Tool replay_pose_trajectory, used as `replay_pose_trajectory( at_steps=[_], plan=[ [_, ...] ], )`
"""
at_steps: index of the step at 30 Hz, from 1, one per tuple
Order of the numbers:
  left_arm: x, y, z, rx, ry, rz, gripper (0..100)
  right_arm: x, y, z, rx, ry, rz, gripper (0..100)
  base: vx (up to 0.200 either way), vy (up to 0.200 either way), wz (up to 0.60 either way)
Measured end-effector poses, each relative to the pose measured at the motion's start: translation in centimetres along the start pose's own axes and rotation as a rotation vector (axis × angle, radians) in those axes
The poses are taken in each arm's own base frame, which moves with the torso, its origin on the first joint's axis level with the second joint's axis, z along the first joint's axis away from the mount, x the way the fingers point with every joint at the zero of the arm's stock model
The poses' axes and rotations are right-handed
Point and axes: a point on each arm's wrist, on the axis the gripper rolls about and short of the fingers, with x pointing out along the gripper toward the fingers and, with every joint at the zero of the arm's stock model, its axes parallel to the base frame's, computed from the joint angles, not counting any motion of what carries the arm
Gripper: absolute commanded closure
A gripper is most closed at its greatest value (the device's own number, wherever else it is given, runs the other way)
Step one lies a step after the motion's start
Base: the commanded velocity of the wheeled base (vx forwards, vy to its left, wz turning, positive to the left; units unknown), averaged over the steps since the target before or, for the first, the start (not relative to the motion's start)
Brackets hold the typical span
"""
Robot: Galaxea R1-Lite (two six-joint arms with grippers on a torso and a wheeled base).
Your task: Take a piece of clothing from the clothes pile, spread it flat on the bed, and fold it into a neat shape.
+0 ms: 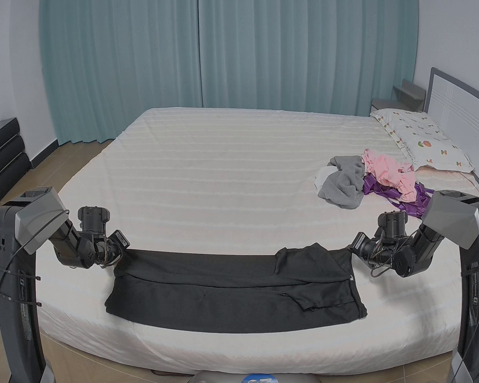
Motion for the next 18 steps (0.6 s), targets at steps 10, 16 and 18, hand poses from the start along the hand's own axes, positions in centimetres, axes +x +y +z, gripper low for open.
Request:
replay_pose_trajectory(
  at_steps=[10,16,18],
  plan=[
    [-0.2,0.2,-0.2,-0.003,0.01,0.001,0,-0.5,0.4,0.3,0.035,-0.01,0.019,0,0.0,0.0,0.0],
    [-0.3,0.4,0.2,-0.05,0.008,-0.002,0,-2.3,1.6,0.7,0.056,-0.025,0.089,0,0.0,0.0,0.0],
    [-0.5,0.6,0.5,-0.084,0.01,-0.008,0,-3.2,2.2,0.5,0.034,-0.004,0.131,0,0.0,0.0,0.0]
  ],
)
